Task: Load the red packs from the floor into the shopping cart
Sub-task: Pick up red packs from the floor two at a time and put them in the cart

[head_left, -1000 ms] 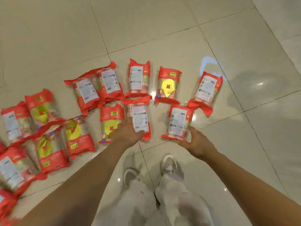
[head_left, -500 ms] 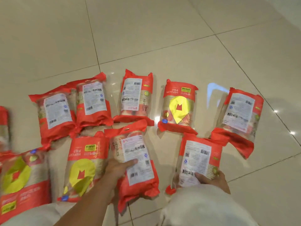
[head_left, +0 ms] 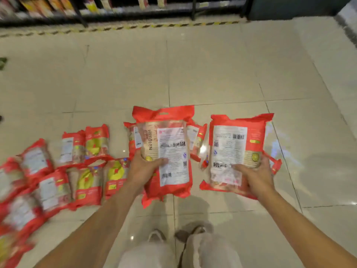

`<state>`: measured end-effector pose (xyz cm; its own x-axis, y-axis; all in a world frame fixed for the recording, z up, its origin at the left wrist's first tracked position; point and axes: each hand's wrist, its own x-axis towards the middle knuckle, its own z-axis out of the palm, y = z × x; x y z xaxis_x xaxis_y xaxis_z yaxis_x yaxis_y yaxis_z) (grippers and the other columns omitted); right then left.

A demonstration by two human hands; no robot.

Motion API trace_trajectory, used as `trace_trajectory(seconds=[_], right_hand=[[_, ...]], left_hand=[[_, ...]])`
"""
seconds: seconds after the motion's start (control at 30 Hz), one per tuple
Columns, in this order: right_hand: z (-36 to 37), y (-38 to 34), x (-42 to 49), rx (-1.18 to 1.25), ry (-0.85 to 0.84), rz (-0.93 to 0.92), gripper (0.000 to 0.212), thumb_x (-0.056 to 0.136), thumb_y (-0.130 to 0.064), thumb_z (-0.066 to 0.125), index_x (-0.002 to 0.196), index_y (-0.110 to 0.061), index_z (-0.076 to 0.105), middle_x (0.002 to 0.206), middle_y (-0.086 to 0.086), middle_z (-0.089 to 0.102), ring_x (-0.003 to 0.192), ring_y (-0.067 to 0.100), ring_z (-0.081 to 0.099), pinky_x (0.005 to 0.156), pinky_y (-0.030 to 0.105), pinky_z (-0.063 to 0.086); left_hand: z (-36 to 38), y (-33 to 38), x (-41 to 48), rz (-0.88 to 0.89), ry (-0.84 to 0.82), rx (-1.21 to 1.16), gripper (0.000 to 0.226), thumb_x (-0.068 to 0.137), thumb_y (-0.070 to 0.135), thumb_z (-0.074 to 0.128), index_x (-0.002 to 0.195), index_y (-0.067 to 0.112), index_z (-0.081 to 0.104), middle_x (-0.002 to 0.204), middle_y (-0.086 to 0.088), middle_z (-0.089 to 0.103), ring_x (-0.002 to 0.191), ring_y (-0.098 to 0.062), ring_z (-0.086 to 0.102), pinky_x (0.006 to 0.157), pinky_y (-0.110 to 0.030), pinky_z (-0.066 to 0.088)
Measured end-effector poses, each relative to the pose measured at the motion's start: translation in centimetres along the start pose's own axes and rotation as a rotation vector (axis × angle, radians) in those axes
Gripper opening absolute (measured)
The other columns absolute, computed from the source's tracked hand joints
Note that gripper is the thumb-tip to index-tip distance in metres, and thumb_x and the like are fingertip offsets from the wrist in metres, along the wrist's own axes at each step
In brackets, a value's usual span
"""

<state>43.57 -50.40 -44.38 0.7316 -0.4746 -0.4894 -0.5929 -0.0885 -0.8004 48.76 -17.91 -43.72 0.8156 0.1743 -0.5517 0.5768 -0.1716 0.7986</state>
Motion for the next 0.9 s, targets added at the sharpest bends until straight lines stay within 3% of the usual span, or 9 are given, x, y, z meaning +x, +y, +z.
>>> trace_trajectory(seconds=[0.07, 0.13, 0.27, 0.37, 0.43, 0.6, 0.67, 0.77, 0.9], right_hand=[[-1.2, -9.7, -5.2, -0.029, -0.079, -0.088, 0.070, 0.065, -0.009, 0.088, 0.121, -0.018, 0.046, 0.107, -0.004, 0.069, 0.096, 0.017, 0.070, 0.081, 0.048, 0.060], [-1.9, -17.7, -10.0, -0.044, -0.187, -0.175, 0.069, 0.068, -0.008, 0.086, 0.122, -0.018, 0.046, 0.107, -0.006, 0.069, 0.096, 0.013, 0.069, 0.090, 0.048, 0.057], [-0.5, -30.1, -19.1, -0.046, -0.399, -0.376, 0.067, 0.068, -0.003, 0.085, 0.122, -0.016, 0.047, 0.106, -0.002, 0.069, 0.093, 0.014, 0.070, 0.084, 0.041, 0.057], [3.4, -35.3, -25.9, -0.025, -0.592, -0.512, 0.069, 0.064, -0.009, 0.087, 0.120, -0.016, 0.047, 0.104, 0.001, 0.070, 0.086, 0.010, 0.070, 0.079, 0.035, 0.056], [6.6, -36.8, -30.9, -0.018, -0.725, -0.582, 0.070, 0.061, -0.015, 0.087, 0.118, -0.018, 0.047, 0.104, 0.002, 0.070, 0.085, 0.010, 0.070, 0.080, 0.034, 0.055], [14.6, -36.1, -46.2, -0.066, -1.099, -0.690, 0.078, 0.051, -0.024, 0.085, 0.120, -0.017, 0.048, 0.103, 0.003, 0.071, 0.090, 0.020, 0.072, 0.086, 0.046, 0.058], [16.9, -34.8, -53.2, -0.091, -1.250, -0.719, 0.078, 0.050, -0.022, 0.085, 0.119, -0.018, 0.049, 0.101, 0.003, 0.072, 0.089, 0.021, 0.072, 0.087, 0.049, 0.058], [19.0, -32.3, -62.8, -0.132, -1.412, -0.774, 0.071, 0.054, -0.014, 0.089, 0.113, -0.027, 0.051, 0.100, -0.001, 0.072, 0.087, 0.019, 0.071, 0.089, 0.049, 0.057], [20.7, -27.6, -74.5, -0.179, -1.569, -0.819, 0.068, 0.052, -0.023, 0.091, 0.108, -0.032, 0.055, 0.102, 0.001, 0.075, 0.091, 0.024, 0.073, 0.090, 0.054, 0.056]], left_hand=[[-5.7, 7.1, -6.1, 0.026, 0.050, -0.023, 0.063, 0.053, 0.023, 0.096, 0.107, 0.023, 0.064, 0.094, 0.007, 0.080, 0.086, -0.011, 0.077, 0.084, -0.037, 0.061], [-10.9, 13.4, -12.3, 0.068, 0.124, -0.023, 0.069, 0.051, 0.028, 0.097, 0.111, 0.022, 0.064, 0.099, 0.004, 0.079, 0.088, -0.013, 0.076, 0.085, -0.039, 0.061], [-20.4, 21.7, -24.5, 0.166, 0.320, -0.060, 0.054, 0.063, 0.014, 0.093, 0.105, 0.024, 0.061, 0.096, 0.003, 0.077, 0.082, -0.011, 0.075, 0.072, -0.027, 0.059], [-27.6, 22.6, -33.2, 0.198, 0.517, -0.090, 0.059, 0.058, 0.022, 0.095, 0.109, 0.024, 0.065, 0.100, 0.001, 0.079, 0.091, -0.020, 0.077, 0.081, -0.038, 0.062], [-31.6, 21.2, -39.1, 0.195, 0.674, -0.149, 0.067, 0.052, 0.029, 0.096, 0.111, 0.022, 0.066, 0.103, 0.000, 0.080, 0.093, -0.021, 0.076, 0.086, -0.044, 0.061], [-37.7, 14.5, -56.3, 0.164, 1.012, -0.295, 0.053, 0.066, 0.008, 0.091, 0.112, 0.018, 0.066, 0.097, 0.003, 0.080, 0.085, -0.012, 0.077, 0.070, -0.025, 0.057], [-39.2, 10.8, -63.3, 0.128, 1.154, -0.354, 0.057, 0.062, 0.012, 0.093, 0.111, 0.018, 0.065, 0.094, 0.003, 0.080, 0.081, -0.013, 0.077, 0.070, -0.029, 0.058], [-40.4, 5.1, -72.2, 0.086, 1.339, -0.485, 0.080, 0.045, 0.028, 0.098, 0.116, 0.018, 0.062, 0.101, -0.004, 0.079, 0.087, -0.022, 0.078, 0.079, -0.041, 0.061], [-41.6, -1.5, -81.6, 0.082, 1.537, -0.600, 0.054, 0.062, 0.009, 0.093, 0.103, 0.023, 0.061, 0.093, -0.001, 0.077, 0.072, -0.012, 0.077, 0.063, -0.028, 0.060]])
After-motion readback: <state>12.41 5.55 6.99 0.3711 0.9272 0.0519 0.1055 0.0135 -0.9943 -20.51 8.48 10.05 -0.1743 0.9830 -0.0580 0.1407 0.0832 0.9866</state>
